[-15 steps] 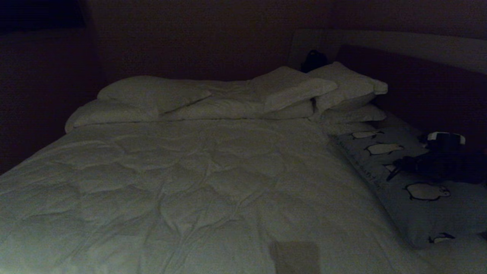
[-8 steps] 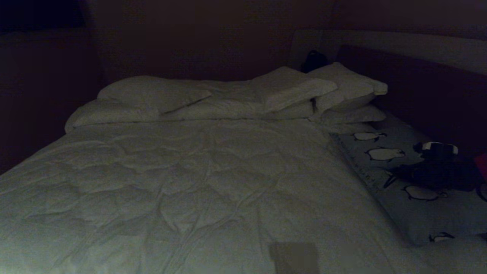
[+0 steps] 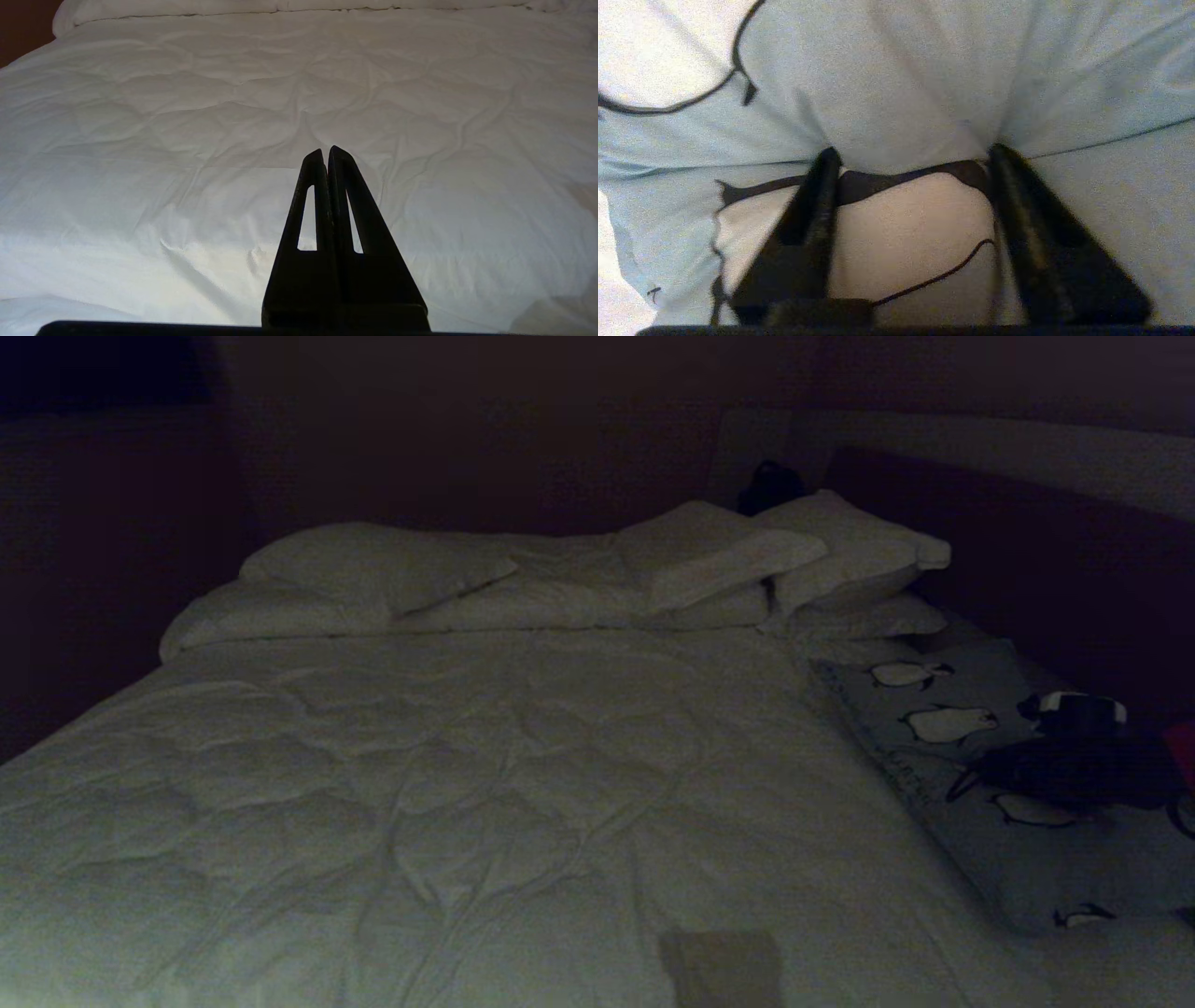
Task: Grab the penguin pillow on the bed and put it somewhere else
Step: Move to the foot of the bed
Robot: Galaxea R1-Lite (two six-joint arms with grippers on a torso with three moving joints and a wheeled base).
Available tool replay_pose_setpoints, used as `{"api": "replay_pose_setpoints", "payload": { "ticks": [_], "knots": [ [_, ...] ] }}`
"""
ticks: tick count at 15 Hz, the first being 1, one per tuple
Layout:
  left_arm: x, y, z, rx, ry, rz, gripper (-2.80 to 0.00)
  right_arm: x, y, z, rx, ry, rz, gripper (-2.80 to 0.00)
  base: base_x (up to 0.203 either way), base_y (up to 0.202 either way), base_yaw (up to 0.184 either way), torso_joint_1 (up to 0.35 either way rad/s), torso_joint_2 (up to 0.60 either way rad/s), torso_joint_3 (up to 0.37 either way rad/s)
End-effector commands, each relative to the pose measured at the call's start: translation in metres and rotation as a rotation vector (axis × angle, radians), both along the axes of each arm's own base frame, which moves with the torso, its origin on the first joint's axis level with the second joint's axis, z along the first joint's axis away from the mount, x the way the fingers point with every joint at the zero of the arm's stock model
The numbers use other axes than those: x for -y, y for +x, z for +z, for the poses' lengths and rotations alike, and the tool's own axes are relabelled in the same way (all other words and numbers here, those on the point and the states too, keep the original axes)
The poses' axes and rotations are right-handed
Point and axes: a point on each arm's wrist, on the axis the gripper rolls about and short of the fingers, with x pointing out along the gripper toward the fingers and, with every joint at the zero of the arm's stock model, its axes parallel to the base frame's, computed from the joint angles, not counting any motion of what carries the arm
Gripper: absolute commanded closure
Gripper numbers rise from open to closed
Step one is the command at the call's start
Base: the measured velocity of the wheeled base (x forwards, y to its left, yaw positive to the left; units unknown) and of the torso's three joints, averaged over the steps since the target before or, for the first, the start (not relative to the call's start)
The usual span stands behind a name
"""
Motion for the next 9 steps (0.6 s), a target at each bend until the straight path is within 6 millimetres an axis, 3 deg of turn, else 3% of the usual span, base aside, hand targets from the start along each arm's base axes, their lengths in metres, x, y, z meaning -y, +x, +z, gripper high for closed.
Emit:
{"api": "replay_pose_setpoints", "payload": {
  "ticks": [1,6,9],
  "knots": [
    [0.0,0.0,0.0,0.0,0.0,0.001,0.0,0.0,0.0,-0.002,-0.004,0.002,0.0,0.0,0.0,0.0,0.0,0.0,0.0,0.0],
    [0.0,0.0,0.0,0.0,0.0,0.001,0.0,0.0,0.001,0.002,0.011,0.012,-0.007,0.0,0.0,0.0,0.0,0.0,0.0,0.0],
    [0.0,0.0,0.0,0.0,0.0,0.001,0.0,-0.001,0.002,0.02,0.06,0.031,-0.033,0.0,0.0,0.0,0.0,0.0,0.0,0.0]
  ]
}}
